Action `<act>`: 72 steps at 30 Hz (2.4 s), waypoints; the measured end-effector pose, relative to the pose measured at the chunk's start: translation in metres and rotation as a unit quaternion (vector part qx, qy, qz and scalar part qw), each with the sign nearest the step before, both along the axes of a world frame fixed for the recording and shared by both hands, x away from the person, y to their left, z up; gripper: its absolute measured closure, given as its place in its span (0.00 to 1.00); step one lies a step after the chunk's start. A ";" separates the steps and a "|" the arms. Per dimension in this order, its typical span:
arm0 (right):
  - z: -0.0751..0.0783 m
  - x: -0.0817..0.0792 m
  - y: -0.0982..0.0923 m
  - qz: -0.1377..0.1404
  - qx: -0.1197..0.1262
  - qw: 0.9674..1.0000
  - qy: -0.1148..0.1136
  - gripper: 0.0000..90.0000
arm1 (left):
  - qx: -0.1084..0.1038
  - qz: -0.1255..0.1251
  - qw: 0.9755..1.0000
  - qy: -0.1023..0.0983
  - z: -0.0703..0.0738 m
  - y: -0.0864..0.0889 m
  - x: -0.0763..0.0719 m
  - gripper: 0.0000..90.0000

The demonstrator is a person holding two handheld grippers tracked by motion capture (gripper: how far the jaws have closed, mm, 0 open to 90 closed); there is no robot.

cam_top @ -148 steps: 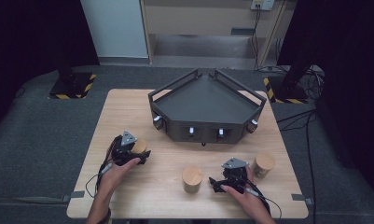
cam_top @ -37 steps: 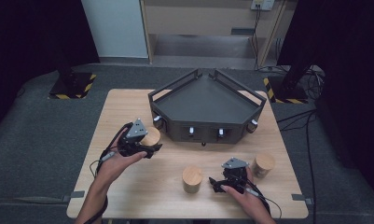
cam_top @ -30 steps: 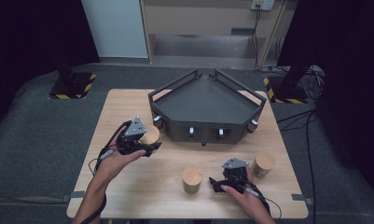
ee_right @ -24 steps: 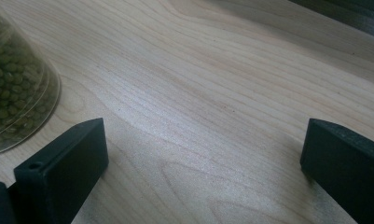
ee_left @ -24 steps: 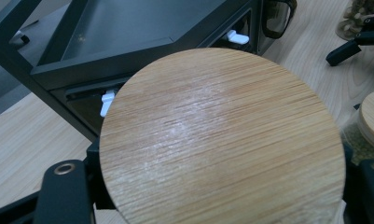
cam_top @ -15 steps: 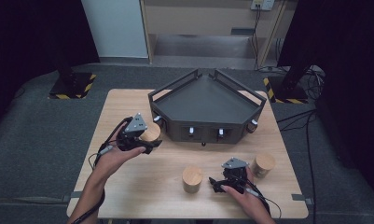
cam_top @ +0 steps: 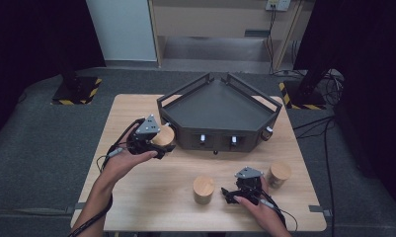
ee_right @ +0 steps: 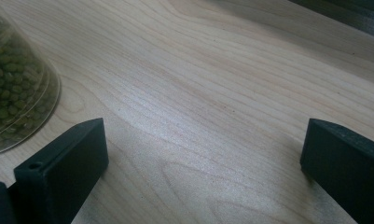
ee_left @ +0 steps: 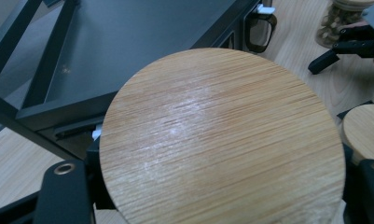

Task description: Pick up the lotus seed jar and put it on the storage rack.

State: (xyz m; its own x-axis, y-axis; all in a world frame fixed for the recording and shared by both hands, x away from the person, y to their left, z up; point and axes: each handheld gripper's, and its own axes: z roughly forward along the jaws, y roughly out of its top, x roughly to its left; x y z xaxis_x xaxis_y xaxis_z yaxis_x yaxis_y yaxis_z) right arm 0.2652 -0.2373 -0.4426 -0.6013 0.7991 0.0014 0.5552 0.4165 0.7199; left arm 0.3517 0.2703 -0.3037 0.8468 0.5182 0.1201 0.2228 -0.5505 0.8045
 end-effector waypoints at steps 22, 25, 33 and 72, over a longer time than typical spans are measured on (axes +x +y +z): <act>0.000 0.000 0.000 0.000 0.000 1.000 0.000 0.01 | 0.003 -0.026 1.000 -0.012 0.021 -0.006 0.013 0.27; 0.000 0.000 0.000 0.000 0.000 1.000 0.000 0.01 | 0.002 -0.028 1.000 -0.012 0.023 -0.007 0.015 0.27; 0.000 0.000 0.000 0.000 0.000 1.000 0.000 0.01 | -0.002 -0.032 0.999 -0.018 0.031 -0.011 0.019 0.27; 0.000 0.000 0.000 -0.001 0.000 1.000 -0.001 0.01 | 0.004 -0.057 0.998 -0.025 0.055 -0.037 0.046 0.27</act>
State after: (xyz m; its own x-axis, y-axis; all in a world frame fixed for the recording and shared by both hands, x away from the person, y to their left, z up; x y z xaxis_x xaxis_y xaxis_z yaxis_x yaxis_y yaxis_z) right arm 0.2649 -0.2373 -0.4427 -0.6003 0.7998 0.0010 0.5547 0.4155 0.7209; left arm 0.3977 0.2328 -0.2484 0.8934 0.4170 0.1671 0.1184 -0.5773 0.8079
